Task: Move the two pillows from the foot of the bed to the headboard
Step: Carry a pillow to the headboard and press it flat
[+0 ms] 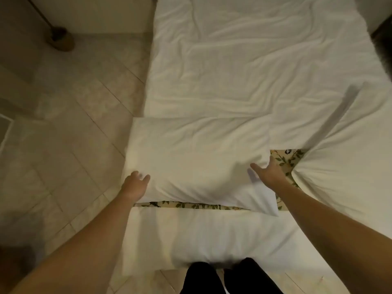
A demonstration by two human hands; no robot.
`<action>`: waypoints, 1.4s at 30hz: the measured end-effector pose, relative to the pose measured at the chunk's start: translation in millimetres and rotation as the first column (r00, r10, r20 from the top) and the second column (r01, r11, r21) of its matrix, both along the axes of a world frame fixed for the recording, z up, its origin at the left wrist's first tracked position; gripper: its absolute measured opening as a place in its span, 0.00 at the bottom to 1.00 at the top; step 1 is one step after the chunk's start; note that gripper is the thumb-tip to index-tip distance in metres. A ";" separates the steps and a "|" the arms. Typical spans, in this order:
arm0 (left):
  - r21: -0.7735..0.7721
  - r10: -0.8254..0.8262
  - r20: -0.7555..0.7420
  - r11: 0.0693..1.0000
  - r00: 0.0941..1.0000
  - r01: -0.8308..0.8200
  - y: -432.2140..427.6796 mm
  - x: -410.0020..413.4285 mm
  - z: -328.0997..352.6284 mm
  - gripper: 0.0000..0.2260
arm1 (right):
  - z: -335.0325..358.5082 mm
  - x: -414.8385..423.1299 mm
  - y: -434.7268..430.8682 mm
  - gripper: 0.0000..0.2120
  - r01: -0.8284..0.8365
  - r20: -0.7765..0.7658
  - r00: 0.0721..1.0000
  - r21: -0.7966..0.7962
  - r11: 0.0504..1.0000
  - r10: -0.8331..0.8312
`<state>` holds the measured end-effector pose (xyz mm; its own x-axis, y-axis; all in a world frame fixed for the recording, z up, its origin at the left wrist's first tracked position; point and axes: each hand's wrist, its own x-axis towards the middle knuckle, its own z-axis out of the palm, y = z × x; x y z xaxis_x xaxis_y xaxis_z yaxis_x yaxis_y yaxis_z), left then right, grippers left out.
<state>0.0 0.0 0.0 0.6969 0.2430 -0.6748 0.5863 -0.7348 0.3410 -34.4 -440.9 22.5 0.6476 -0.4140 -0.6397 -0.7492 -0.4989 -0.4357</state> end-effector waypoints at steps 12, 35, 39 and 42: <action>-0.070 0.369 0.134 0.929 0.920 -0.363 37.6 68.2 -87.5 0.39 | -104.6 38.1 -22.0 0.52 0.389 -0.018 0.921 0.124 0.913 -0.390; -0.007 0.383 0.335 0.915 0.861 -0.404 1.1 15.4 -75.8 0.26 | -114.8 18.0 -24.4 0.24 0.282 0.177 0.949 -0.114 0.953 -0.260; 0.025 0.389 0.368 0.904 0.845 -0.427 -10.9 -17.9 -35.0 0.25 | -75.2 -1.4 -17.0 0.23 0.205 0.205 0.964 -0.166 0.965 -0.169; 0.045 0.397 0.390 0.893 0.831 -0.448 -18.4 -52.8 -8.0 0.23 | -40.8 -21.9 -12.3 0.25 0.095 0.200 0.979 -0.295 0.951 -0.036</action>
<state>-52.8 -18.4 -8.0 0.6932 0.6367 -0.3377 0.7035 -0.4959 0.5091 -56.3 -453.2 -18.3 0.7100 -0.6135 -0.3457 -0.7024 -0.5818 -0.4101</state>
